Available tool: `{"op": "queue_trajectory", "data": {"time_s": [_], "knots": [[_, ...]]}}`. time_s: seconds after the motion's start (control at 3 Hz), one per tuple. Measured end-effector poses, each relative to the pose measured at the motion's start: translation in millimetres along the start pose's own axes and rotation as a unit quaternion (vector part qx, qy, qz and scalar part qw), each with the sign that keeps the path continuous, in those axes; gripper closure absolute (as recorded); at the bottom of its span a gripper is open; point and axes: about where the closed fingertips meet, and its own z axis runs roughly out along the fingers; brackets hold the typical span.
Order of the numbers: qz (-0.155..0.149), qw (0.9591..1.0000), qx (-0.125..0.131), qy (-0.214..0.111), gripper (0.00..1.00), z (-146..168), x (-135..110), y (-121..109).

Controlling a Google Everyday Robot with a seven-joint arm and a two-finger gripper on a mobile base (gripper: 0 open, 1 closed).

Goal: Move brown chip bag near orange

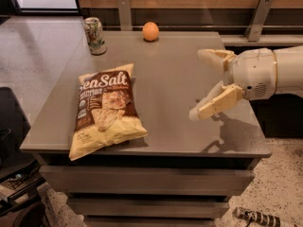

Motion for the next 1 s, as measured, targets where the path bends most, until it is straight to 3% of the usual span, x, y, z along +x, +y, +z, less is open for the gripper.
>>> {"op": "queue_trajectory", "data": {"time_s": [0.67,1.0], "knots": [[0.002,0.9985,0.019,-0.052,0.00,31.0,25.1,-22.2],[0.004,0.9959,0.015,-0.089,0.00,64.0,49.0,-23.3]]}}
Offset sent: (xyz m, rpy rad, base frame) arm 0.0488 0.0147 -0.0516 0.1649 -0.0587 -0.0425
